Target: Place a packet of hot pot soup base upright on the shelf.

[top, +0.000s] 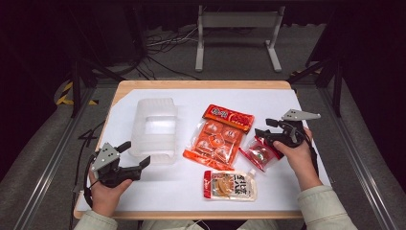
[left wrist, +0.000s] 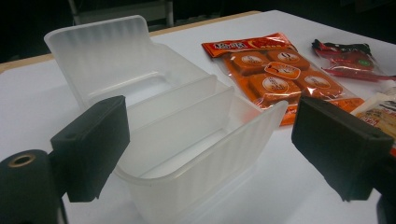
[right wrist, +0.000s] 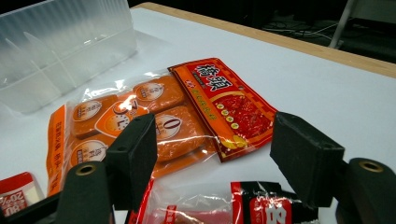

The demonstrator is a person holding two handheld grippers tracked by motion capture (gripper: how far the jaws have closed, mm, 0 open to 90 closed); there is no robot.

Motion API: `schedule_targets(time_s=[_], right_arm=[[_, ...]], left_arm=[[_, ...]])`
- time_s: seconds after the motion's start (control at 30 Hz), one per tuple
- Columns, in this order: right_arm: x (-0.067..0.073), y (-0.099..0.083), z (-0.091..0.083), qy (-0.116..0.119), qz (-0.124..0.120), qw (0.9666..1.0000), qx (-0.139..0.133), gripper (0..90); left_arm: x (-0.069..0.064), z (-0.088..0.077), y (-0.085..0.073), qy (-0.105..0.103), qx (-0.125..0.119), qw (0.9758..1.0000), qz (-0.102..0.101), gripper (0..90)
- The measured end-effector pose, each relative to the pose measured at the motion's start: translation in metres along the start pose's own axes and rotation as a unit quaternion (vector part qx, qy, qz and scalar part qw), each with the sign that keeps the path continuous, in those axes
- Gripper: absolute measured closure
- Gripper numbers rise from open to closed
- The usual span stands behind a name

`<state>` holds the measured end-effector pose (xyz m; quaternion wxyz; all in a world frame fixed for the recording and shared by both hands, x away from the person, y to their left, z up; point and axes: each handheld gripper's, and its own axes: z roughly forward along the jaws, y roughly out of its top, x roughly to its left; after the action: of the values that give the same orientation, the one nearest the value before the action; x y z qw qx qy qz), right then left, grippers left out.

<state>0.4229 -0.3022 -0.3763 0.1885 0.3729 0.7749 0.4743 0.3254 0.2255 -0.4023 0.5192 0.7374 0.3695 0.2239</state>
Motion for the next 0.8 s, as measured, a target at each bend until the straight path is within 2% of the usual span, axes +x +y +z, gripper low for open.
schedule_targets(time_s=[0.2, 0.33, 0.47, 0.8], right_arm=[[-0.007, 0.011, 0.013, -0.005, -0.005, 1.0, 0.005, 32.4], [-0.012, 0.017, 0.02, -0.005, 0.0, 1.0, 0.0, 32.3], [-0.019, 0.021, 0.027, -0.006, 0.006, 0.9999, 0.008, 31.7], [-0.046, 0.022, 0.052, -0.013, 0.048, 0.9985, 0.021, 31.1]], left_arm=[[0.002, -0.001, -0.002, 0.0, 0.005, 1.0, -0.003, 11.3], [0.002, -0.004, -0.003, 0.004, 0.003, 0.9999, -0.009, 11.3], [0.002, -0.007, -0.005, 0.013, 0.006, 0.9999, -0.005, 11.4], [0.004, -0.006, -0.007, 0.015, 0.005, 0.9999, -0.005, 11.6]])
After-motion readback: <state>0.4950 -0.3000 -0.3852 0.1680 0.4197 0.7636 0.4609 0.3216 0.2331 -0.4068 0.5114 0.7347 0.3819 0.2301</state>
